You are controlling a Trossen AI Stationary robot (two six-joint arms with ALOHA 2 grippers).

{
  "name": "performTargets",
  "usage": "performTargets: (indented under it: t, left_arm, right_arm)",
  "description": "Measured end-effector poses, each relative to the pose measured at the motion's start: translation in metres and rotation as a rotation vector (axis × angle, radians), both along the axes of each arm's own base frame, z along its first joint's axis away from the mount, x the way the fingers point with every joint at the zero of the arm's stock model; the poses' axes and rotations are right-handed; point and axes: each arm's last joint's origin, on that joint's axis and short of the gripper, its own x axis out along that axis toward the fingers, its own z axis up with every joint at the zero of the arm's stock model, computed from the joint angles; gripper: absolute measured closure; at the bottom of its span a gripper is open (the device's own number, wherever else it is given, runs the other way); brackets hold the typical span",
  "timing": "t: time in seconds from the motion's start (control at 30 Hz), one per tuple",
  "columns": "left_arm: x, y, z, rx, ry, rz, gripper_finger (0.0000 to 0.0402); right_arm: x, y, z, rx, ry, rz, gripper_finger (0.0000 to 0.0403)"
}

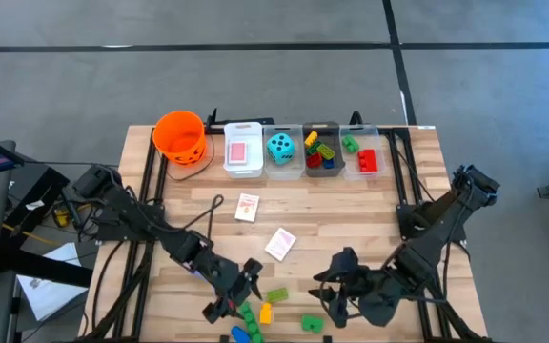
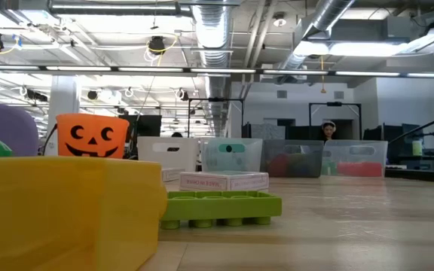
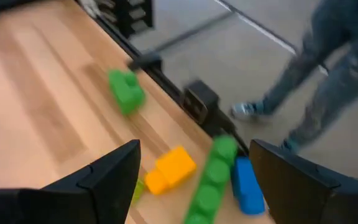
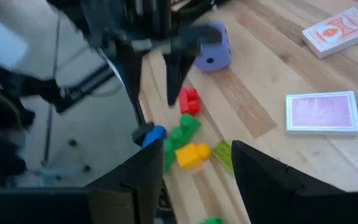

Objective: Pick & Place Toys
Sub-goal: Put the large red game piece into the right transparent bin

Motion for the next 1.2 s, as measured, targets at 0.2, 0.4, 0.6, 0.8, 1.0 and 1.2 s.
performTargets:
  t: [0.2, 0.4, 0.6, 0.8, 1.0, 1.2]
  left_arm:
    - [-0.009, -0.001, -0.039, 0.102, 0.098, -0.106, 0.0107]
    - [-0.023, 0.008, -0.071, 0.150, 0.118, -0.135, 0.0107]
    - [-0.033, 0.015, -0.091, 0.153, 0.095, -0.119, 0.0107]
    - [-0.040, 0.020, -0.101, 0.169, 0.114, -0.097, 0.0107]
    - [-0.049, 0.026, -0.113, 0.092, 0.247, 0.026, 0.0108]
    - [-0.056, 0.030, -0.119, 0.003, 0.387, 0.175, 0.0108]
  right_arm:
    - [0.000, 0.007, -0.002, 0.127, -0.076, -0.159, 0.0221]
    - [0.015, 0.012, -0.011, 0.185, -0.123, -0.221, 0.0221]
    - [0.038, 0.016, -0.029, 0.261, -0.142, -0.273, 0.0221]
    - [0.058, 0.023, -0.047, 0.308, -0.161, -0.276, 0.0221]
    - [0.066, 0.024, -0.057, 0.328, -0.145, -0.278, 0.0221]
    - [0.069, 0.020, -0.056, 0.300, -0.137, -0.254, 0.0221]
